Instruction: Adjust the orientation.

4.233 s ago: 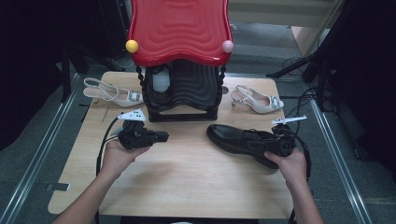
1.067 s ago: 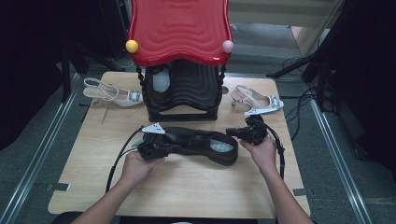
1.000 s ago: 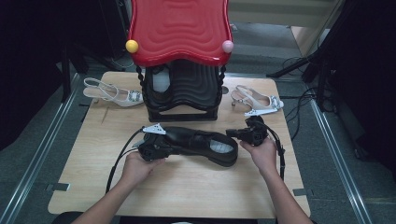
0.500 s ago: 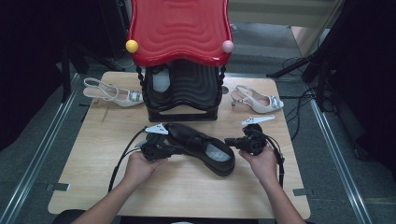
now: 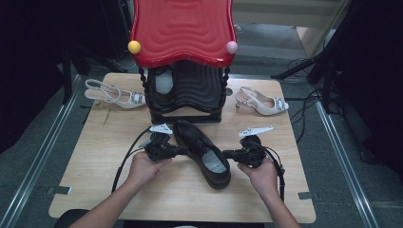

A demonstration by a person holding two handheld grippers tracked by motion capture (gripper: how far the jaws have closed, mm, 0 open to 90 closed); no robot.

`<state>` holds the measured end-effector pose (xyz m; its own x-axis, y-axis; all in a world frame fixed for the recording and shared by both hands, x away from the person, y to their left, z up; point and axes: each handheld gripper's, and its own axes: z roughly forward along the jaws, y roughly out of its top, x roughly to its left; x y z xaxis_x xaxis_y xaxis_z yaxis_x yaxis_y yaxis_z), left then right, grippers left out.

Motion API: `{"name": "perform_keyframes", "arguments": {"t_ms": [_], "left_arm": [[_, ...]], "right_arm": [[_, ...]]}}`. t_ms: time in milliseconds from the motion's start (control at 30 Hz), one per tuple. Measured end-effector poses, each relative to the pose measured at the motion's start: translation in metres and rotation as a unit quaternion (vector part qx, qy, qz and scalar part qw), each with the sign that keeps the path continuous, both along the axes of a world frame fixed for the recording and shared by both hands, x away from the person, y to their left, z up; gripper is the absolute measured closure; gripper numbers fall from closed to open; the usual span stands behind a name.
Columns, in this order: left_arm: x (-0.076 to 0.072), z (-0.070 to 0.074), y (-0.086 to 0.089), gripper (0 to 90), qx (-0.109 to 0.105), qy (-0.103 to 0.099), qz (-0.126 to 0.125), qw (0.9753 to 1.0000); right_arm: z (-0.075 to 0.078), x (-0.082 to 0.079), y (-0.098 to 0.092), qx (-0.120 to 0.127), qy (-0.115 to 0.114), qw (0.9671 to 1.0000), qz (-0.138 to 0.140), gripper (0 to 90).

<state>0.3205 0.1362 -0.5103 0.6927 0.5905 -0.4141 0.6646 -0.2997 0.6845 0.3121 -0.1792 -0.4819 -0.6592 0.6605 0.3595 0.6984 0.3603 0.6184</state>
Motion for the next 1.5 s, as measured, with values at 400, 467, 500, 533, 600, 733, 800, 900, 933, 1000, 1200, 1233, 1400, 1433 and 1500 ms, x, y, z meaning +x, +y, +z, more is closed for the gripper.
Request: {"name": "perform_keyframes", "arguments": {"t_ms": [400, 467, 500, 533, 600, 733, 800, 900, 933, 1000, 1200, 1233, 1400, 1433, 1500], "left_arm": [[0.008, 0.000, -0.007, 90.0, 0.002, -0.003, -0.002, 1.0000], [0.010, 0.000, -0.009, 90.0, 0.004, -0.006, -0.006, 1.0000], [0.011, 0.000, -0.009, 90.0, 0.002, -0.003, -0.008, 1.0000], [0.012, 0.000, -0.010, 90.0, 0.000, -0.003, -0.006, 1.0000], [0.014, -0.001, -0.010, 90.0, -0.004, -0.002, -0.008, 1.0000], [0.018, -0.003, -0.011, 89.4, -0.012, 0.000, -0.003, 0.9999], [0.018, -0.002, -0.010, 88.7, -0.011, 0.000, -0.005, 0.9999], [0.019, 0.001, -0.005, 85.0, -0.005, -0.003, -0.002, 1.0000], [0.020, 0.002, -0.003, 82.9, -0.005, -0.004, -0.004, 1.0000], [0.021, 0.003, -0.001, 81.4, -0.002, -0.007, -0.005, 1.0000], [0.023, 0.011, 0.004, 72.7, 0.001, -0.003, -0.020, 0.9998], [0.023, 0.014, 0.005, 70.6, 0.000, 0.000, -0.022, 0.9998], [0.023, 0.023, 0.014, 66.8, -0.010, -0.003, -0.034, 0.9994], [0.023, 0.026, 0.016, 66.2, -0.010, -0.003, -0.037, 0.9993], [0.021, 0.030, 0.019, 66.4, -0.015, 0.000, -0.039, 0.9991]], "right_arm": [[-0.001, -0.016, 0.005, 0.005, 0.013, 0.9999, 0.002, 90.0], [-0.001, -0.016, 0.005, 0.004, 0.012, 0.9999, 0.000, 90.0], [-0.001, -0.016, 0.005, 0.006, 0.013, 0.9999, -0.001, 90.0], [-0.002, -0.016, 0.004, 0.008, 0.013, 0.9999, -0.001, 90.0], [-0.001, -0.017, 0.004, 0.008, 0.016, 0.9998, -0.002, 90.0], [-0.001, -0.016, 0.003, 0.005, 0.009, 0.9999, 0.000, 90.0], [-0.002, -0.015, 0.002, 0.007, 0.010, 0.9999, 0.003, 90.0], [-0.001, -0.015, 0.002, 0.006, 0.008, 1.0000, 0.002, 89.4], [0.000, -0.015, 0.002, 0.006, 0.009, 0.9999, 0.002, 88.3], [0.002, -0.014, 0.001, 0.004, 0.009, 1.0000, 0.002, 86.9], [0.012, -0.011, -0.006, 0.013, 0.011, 0.9998, -0.010, 80.4], [0.014, -0.012, -0.007, 0.016, 0.011, 0.9997, -0.013, 80.1], [0.025, -0.015, -0.007, 0.019, 0.013, 0.9994, -0.027, 78.0], [0.027, -0.015, -0.006, 0.020, 0.016, 0.9993, -0.027, 77.9], [0.031, -0.017, -0.005, 0.032, 0.023, 0.9988, -0.031, 77.0]]}}
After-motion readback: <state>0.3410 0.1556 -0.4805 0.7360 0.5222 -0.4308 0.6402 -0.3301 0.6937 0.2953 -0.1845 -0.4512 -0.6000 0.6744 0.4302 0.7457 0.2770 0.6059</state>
